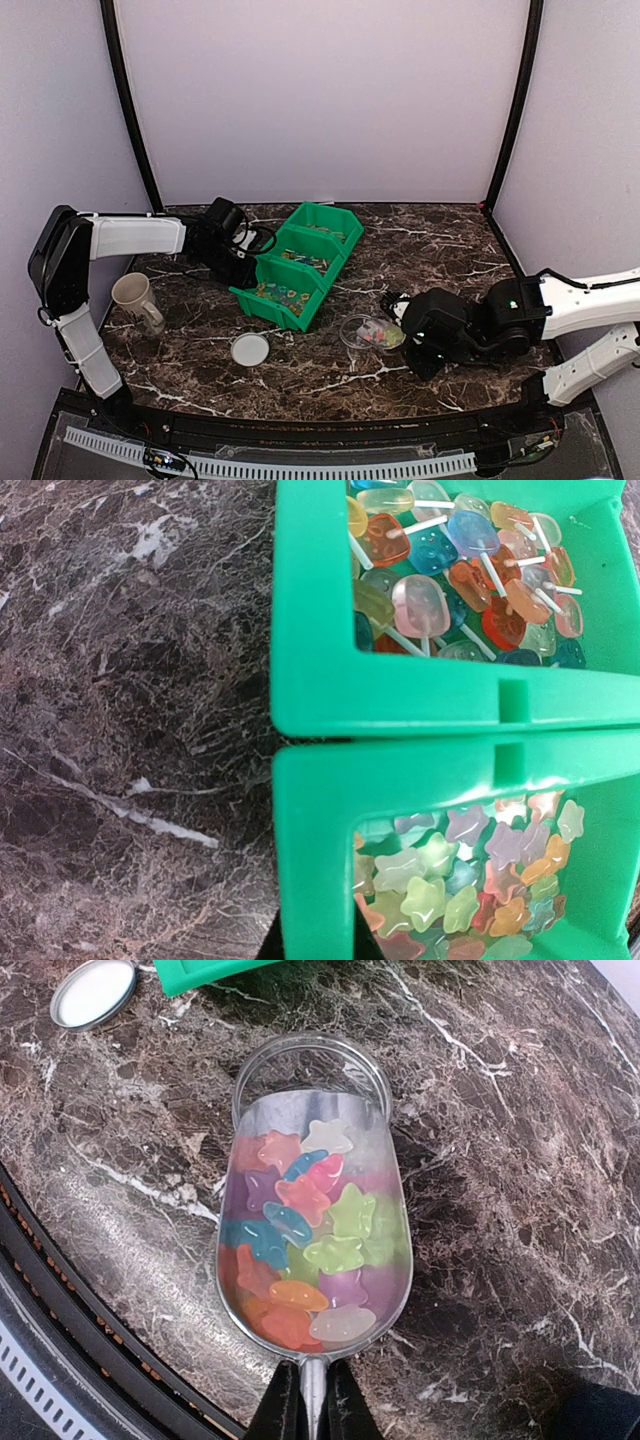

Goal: Pack the candies
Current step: Place the fake candies in the packing bottle.

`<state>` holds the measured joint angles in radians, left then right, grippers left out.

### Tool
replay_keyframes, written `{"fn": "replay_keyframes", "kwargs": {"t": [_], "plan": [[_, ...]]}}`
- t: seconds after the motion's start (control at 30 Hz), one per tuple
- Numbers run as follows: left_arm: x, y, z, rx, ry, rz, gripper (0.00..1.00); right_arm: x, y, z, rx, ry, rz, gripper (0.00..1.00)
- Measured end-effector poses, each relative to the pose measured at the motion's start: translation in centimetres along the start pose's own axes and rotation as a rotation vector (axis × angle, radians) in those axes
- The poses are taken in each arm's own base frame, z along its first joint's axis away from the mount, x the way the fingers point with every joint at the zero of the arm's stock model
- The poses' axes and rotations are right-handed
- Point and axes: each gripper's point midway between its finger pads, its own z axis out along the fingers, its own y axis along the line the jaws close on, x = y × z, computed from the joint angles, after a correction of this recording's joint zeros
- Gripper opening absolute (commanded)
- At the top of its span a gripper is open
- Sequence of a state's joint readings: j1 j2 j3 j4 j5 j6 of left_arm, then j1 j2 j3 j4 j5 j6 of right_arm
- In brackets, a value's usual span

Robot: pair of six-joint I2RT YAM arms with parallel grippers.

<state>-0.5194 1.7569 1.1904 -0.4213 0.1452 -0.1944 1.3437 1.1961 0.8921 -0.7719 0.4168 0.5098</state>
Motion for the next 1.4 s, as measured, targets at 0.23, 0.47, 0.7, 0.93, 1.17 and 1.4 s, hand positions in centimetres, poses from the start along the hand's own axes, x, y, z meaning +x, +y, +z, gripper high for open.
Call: {"fn": "replay_keyframes", "kwargs": {"t": [0.23,0.47,0.7,0.93,1.17,1.4], "plan": [[0.0,0.0,0.0,0.000,0.000,0.000,0.00,0.2,0.2,0.2,0.013,0.052,-0.016,0.00],[0.0,0.0,0.0,0.000,0.000,0.000,0.00,-0.1,0.5,-0.1,0.023,0.092,-0.023,0.00],[0.0,0.0,0.0,0.000,0.000,0.000,0.00,-0.3,0.4,-0.5,0.039,0.130,-0.031,0.00],[0.0,0.0,0.0,0.000,0.000,0.000,0.00,0.0,0.5,-0.4,0.049,0.166,-0.045,0.00],[0.0,0.0,0.0,0.000,0.000,0.000,0.00,-0.2,0.6,-0.5,0.057,0.190,-0.062,0.00],[0.0,0.0,0.0,0.000,0.000,0.000,0.00,-0.8,1.1,-0.4,0.067,0.222,-0.096,0.00]]}}
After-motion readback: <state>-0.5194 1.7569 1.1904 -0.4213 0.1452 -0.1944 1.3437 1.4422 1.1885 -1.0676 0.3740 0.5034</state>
